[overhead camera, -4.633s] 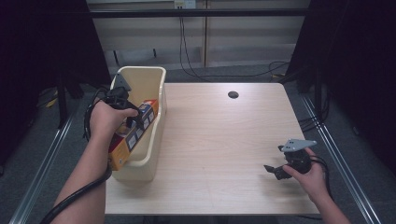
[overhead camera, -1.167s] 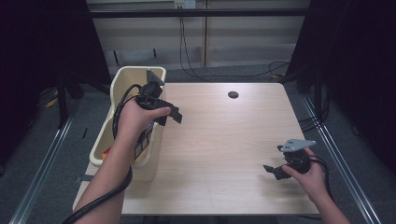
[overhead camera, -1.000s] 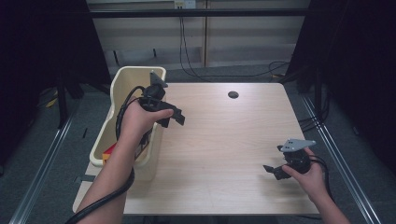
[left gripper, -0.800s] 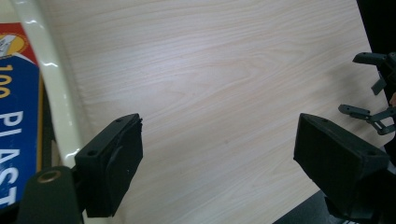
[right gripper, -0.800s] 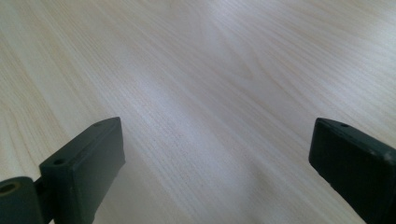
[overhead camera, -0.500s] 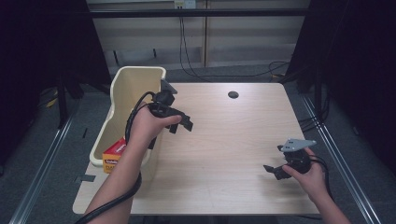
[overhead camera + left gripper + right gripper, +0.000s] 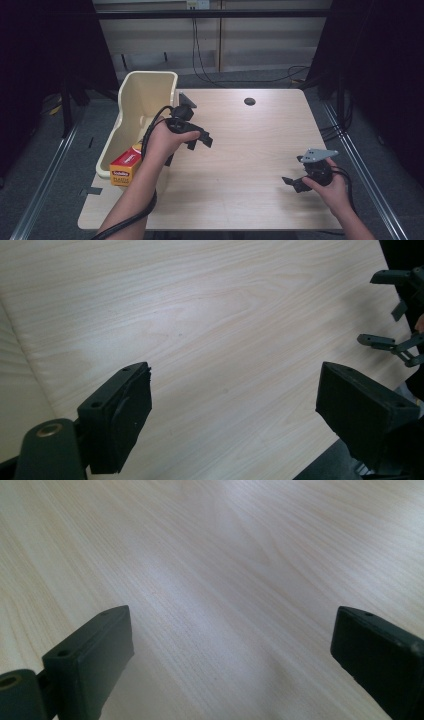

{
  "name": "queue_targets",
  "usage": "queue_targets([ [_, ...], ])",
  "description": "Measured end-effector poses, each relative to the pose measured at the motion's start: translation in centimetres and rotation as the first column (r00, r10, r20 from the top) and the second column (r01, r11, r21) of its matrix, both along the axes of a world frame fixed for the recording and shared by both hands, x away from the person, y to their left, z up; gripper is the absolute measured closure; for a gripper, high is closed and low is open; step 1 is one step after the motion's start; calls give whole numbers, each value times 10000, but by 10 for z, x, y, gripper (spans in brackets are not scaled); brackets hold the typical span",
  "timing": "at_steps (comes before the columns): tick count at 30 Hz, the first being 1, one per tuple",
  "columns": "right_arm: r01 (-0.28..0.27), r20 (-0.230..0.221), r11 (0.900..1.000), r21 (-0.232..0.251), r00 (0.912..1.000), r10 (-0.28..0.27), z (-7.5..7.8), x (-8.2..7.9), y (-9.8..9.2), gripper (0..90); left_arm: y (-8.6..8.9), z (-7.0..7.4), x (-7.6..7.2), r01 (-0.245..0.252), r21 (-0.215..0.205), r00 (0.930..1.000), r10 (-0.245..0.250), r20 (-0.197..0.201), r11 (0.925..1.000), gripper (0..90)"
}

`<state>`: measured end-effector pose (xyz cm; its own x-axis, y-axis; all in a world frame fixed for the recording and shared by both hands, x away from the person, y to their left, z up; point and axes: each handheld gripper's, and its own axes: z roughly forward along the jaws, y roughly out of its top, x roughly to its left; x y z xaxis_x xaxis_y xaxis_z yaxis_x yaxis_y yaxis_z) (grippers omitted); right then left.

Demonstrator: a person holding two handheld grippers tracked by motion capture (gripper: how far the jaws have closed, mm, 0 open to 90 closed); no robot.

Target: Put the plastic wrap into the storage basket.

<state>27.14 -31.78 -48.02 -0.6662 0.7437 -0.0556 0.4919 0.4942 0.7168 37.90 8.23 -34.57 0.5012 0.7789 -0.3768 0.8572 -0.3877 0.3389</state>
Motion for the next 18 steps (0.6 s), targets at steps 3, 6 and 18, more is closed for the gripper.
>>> queue_targets([
  [3, -3, -18, 10000, 4, 10000, 3, 0, 0, 0, 34, -4, -4, -3, 110, -14, 9999, -110, 52, 9999, 143],
  [6, -16, -33, 10000, 14, 10000, 16, 0, 0, 0, 35, -6, -7, -4, 265, -127, 9996, -266, -34, 9996, 140],
  [18, -55, -29, 10000, 24, 10000, 55, 0, 0, 0, 36, -18, -22, -11, 648, -149, 9978, -646, 122, 9978, 135],
])
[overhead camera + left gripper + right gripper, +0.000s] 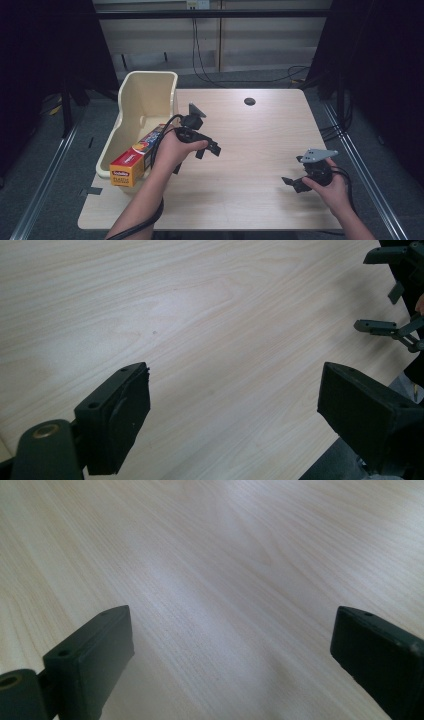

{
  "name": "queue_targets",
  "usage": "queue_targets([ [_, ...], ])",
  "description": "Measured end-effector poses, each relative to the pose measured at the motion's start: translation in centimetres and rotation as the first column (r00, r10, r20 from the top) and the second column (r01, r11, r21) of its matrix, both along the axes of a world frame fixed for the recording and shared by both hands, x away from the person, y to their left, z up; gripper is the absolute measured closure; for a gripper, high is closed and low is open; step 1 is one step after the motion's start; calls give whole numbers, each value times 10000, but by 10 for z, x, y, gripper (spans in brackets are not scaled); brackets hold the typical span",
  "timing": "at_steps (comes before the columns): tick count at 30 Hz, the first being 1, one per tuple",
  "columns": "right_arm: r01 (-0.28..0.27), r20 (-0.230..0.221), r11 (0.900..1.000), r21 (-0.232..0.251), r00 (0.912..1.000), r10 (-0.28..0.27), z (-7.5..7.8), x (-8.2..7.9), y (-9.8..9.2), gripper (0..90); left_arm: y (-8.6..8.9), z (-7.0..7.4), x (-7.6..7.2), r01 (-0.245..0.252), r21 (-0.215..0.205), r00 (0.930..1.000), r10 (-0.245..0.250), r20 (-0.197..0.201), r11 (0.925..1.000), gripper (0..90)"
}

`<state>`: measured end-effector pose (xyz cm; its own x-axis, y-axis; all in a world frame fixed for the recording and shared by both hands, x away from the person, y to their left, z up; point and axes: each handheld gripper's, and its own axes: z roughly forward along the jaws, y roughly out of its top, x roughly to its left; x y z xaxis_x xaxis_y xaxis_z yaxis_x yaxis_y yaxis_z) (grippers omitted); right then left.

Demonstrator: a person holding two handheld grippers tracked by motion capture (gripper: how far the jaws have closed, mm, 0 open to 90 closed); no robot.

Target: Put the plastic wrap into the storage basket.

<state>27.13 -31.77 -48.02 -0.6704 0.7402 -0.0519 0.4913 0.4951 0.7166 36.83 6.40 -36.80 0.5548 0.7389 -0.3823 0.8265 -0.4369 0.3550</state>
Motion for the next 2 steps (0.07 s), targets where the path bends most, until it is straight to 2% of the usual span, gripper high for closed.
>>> queue_targets([
  [2, -48, 17, 10000, 12, 10000, 48, 0, 0, 0, 36, -1, -1, -1, 59, -39, 10000, -59, 77, 10000, 133],
])
